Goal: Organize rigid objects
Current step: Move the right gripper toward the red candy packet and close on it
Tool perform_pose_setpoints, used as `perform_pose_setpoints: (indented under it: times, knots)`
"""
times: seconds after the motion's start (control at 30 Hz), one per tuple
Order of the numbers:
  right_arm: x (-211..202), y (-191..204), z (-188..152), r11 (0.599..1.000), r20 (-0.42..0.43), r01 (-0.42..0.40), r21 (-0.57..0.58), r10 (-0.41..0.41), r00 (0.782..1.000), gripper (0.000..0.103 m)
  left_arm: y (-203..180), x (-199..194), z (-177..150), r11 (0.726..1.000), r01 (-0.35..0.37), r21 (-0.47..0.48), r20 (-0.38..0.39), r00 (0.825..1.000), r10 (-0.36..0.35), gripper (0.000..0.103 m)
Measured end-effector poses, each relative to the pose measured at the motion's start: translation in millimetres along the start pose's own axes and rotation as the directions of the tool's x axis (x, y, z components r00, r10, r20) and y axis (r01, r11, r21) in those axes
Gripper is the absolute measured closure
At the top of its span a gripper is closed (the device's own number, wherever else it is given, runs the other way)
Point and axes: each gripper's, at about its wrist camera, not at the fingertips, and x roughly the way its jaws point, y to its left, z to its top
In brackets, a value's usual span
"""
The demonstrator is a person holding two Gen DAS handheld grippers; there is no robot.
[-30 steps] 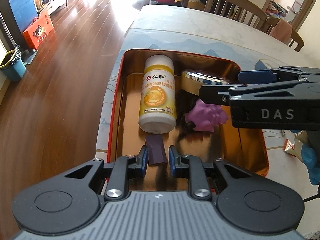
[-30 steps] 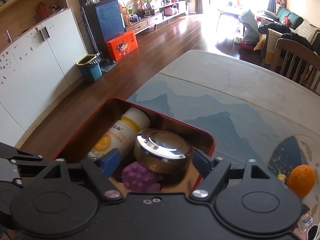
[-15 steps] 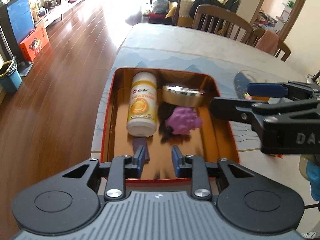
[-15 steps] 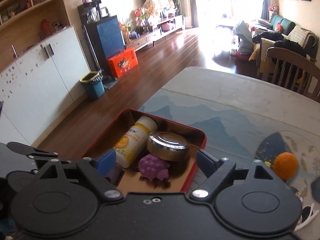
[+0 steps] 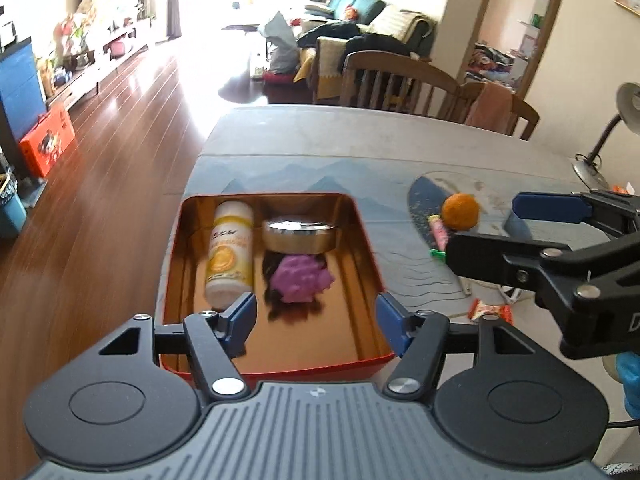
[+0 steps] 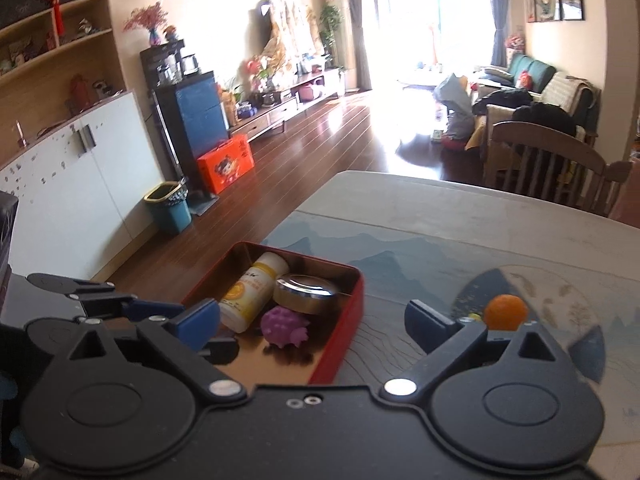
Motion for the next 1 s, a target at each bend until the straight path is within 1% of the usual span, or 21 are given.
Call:
perform_pose_setpoints:
  times: [0.1,0.17,0.3,0.37,0.4,0.5,0.7,0.87,1.0]
  knots:
    - [-13,-11,-8,1.000,0.020,0.015,0.026,-0.016,1.000,0.001,-6,-3,-1,1.000,0.013,0.006,0.010,1.000,-0.013,0.037]
    - [-21,-19,-14,0.999,0.032,0.025,0.045,-0.027,0.999,0.000,-10,-3,-1,1.000,0.013,0.009,0.015,1.000,-0.013,0.030]
    - [-35,-36,-29,0.996,0.046,0.053,0.075,-0.057,0.997,0.000,-17,-3,-3,1.000,0.017,0.010,0.023,1.000,-0.017,0.028]
    - [-41,-44,-37,0.994,0.049,0.070,0.086,-0.074,0.996,0.000,-22,-2,-2,1.000,0.018,0.013,0.029,0.999,-0.019,0.022]
    - [-44,-49,-40,0.993,0.052,0.076,0.092,-0.081,0.995,0.000,-25,-2,-1,1.000,0.019,0.013,0.035,0.999,-0.020,0.022]
    - [-52,-61,-52,0.990,0.054,0.111,0.092,-0.117,0.992,0.000,-36,0,0,0.999,0.033,0.023,0.052,0.998,-0.034,0.021]
    - [-58,-86,-72,0.981,0.022,0.164,0.105,-0.167,0.986,0.000,-61,8,2,0.997,0.058,0.041,0.069,0.996,-0.061,0.021]
    - [-58,-105,-91,0.976,-0.014,0.187,0.112,-0.187,0.982,0.000,-85,27,3,0.996,0.076,0.056,0.043,0.996,-0.079,0.021]
    - [-53,-113,-100,0.979,-0.044,0.182,0.090,-0.179,0.983,0.000,-104,45,4,0.995,0.080,0.060,0.018,0.997,-0.081,0.021]
